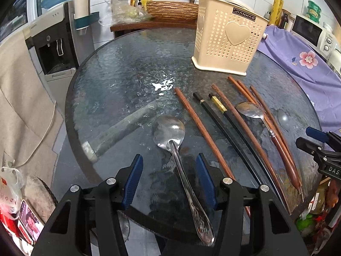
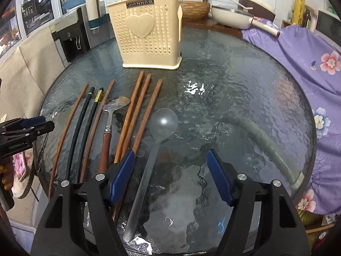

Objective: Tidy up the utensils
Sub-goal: 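Move the left tool to the silver spoon while the right tool approaches the clear ladle, then close the left gripper on the silver spoon while the right closes on the clear ladle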

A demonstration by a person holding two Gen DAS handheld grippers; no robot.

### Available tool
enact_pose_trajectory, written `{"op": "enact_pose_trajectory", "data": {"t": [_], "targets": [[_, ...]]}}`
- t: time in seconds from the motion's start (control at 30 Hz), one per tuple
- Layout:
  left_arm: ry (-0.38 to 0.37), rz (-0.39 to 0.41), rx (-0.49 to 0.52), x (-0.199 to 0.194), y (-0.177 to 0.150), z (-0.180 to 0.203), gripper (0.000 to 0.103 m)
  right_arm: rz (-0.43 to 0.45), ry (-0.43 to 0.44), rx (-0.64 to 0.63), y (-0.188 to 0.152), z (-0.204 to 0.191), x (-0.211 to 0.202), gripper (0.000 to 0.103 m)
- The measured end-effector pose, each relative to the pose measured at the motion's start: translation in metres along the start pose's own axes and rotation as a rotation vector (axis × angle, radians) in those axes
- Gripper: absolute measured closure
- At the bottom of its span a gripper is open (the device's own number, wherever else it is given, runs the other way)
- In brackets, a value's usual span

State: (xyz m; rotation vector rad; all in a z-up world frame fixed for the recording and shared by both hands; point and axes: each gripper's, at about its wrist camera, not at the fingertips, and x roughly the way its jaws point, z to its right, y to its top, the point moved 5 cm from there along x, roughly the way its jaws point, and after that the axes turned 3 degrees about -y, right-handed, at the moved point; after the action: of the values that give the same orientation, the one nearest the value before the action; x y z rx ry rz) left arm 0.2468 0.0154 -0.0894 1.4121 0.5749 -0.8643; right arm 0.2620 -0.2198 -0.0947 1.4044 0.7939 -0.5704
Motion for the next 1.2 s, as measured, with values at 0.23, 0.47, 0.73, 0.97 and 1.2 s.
{"op": "enact_pose_trajectory", "data": {"t": [0.23, 0.47, 0.73, 0.97, 1.2], "targets": [[0.012, -0.015, 0.000, 0.007, 0.004, -0.002, 0.065, -0.060, 0.006, -0.010, 0.001, 0.000, 0.011, 0.037], [0.010, -0.024, 0.000, 0.011, 0.009, -0.003, 0.067, -0.093, 0.006, -0.012, 0.005, -0.001, 0.021, 0.044], [0.003, -0.025, 0.002, 0.016, 0.014, -0.003, 0.067, -0.093, -0.025, -0.039, 0.013, -0.010, 0.030, 0.044], [0.010, -0.021, -0.005, 0.021, 0.020, -0.002, 0.068, -0.086, -0.028, -0.038, 0.021, -0.014, 0.035, 0.044], [-0.003, -0.030, -0.028, 0.025, 0.025, -0.003, 0.068, -0.092, -0.028, -0.038, 0.026, -0.013, 0.039, 0.044]]}}
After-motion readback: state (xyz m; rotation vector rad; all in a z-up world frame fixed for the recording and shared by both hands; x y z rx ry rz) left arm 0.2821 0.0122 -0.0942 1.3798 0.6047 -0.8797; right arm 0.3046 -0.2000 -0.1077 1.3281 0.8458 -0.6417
